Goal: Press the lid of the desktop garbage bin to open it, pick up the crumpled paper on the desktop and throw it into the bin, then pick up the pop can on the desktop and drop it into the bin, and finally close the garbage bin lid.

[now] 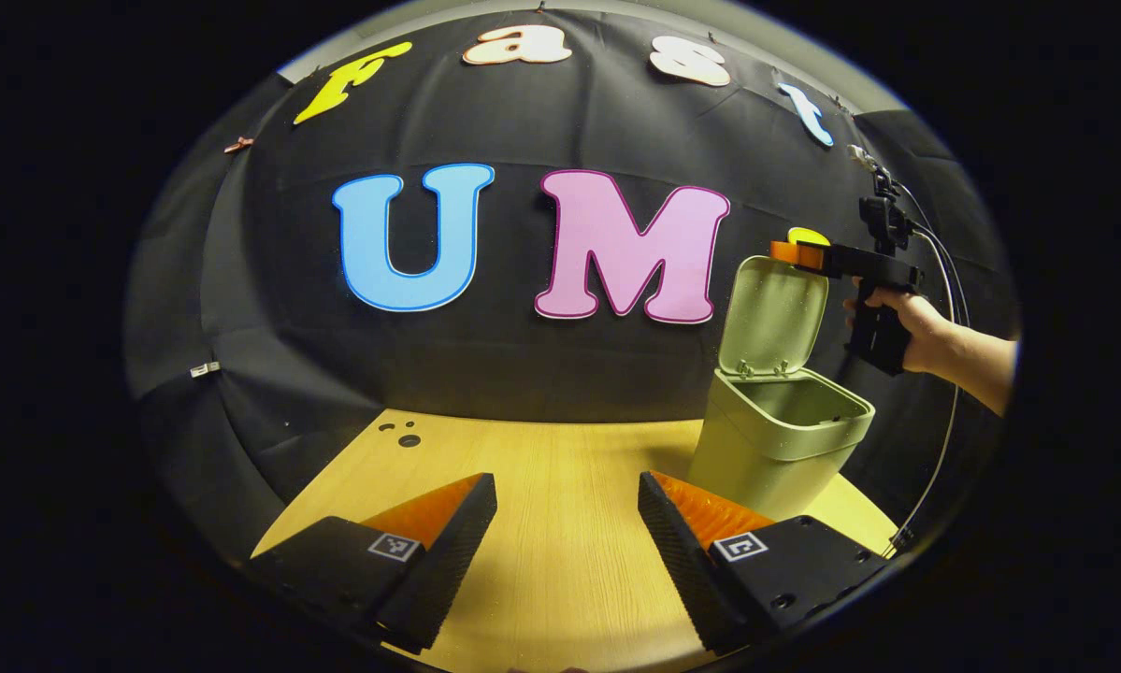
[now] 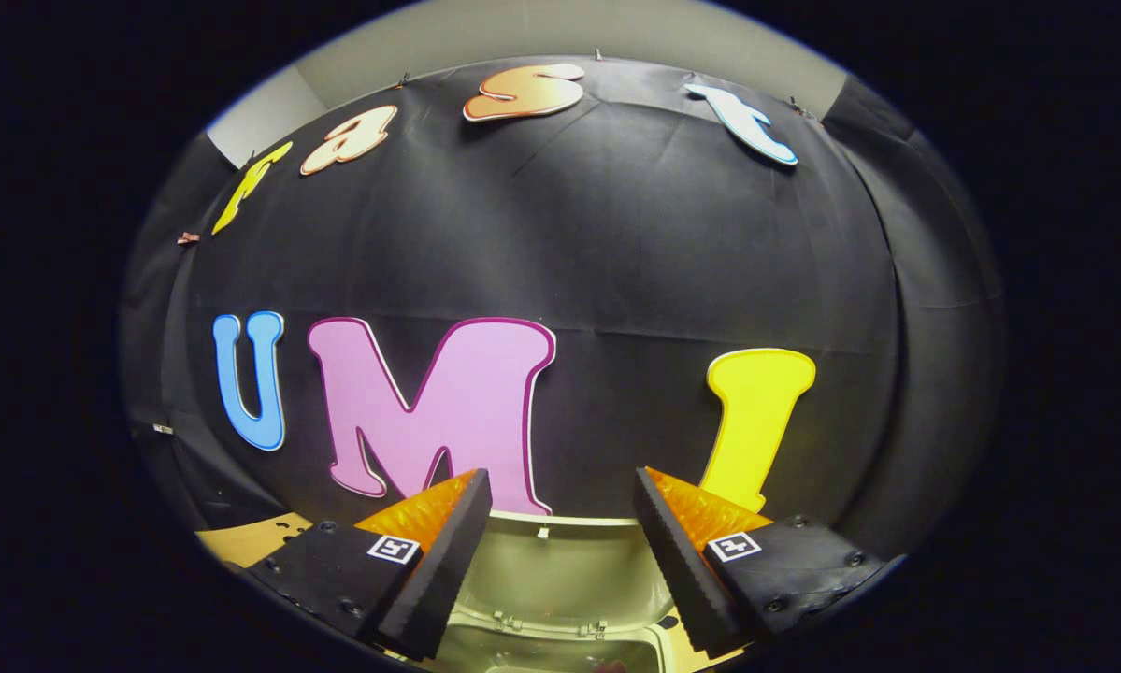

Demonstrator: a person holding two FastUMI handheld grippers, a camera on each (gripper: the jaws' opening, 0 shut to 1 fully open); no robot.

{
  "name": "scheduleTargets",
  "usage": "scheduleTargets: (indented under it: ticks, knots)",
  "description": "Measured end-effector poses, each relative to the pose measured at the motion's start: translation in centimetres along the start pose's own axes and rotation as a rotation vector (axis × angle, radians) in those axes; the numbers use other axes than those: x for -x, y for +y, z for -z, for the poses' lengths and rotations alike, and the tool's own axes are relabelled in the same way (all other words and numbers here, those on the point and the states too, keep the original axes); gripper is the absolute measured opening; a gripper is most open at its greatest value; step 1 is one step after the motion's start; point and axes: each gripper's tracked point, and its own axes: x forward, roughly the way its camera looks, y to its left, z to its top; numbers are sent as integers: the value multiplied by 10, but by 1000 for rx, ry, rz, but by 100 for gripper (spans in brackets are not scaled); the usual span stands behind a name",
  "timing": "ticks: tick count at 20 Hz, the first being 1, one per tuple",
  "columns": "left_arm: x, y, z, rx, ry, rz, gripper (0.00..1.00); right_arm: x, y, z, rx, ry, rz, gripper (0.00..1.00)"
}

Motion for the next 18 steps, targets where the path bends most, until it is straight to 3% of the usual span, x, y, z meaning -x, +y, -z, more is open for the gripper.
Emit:
scheduleTargets:
  ticks: [9, 18]
  knots:
    - [1, -6, 4, -17, -5, 61, 98, 63, 10, 13, 17, 68, -33, 96]
    - [2, -11, 2, -42, -18, 112, 98, 114, 22, 71, 46, 209, -42, 96]
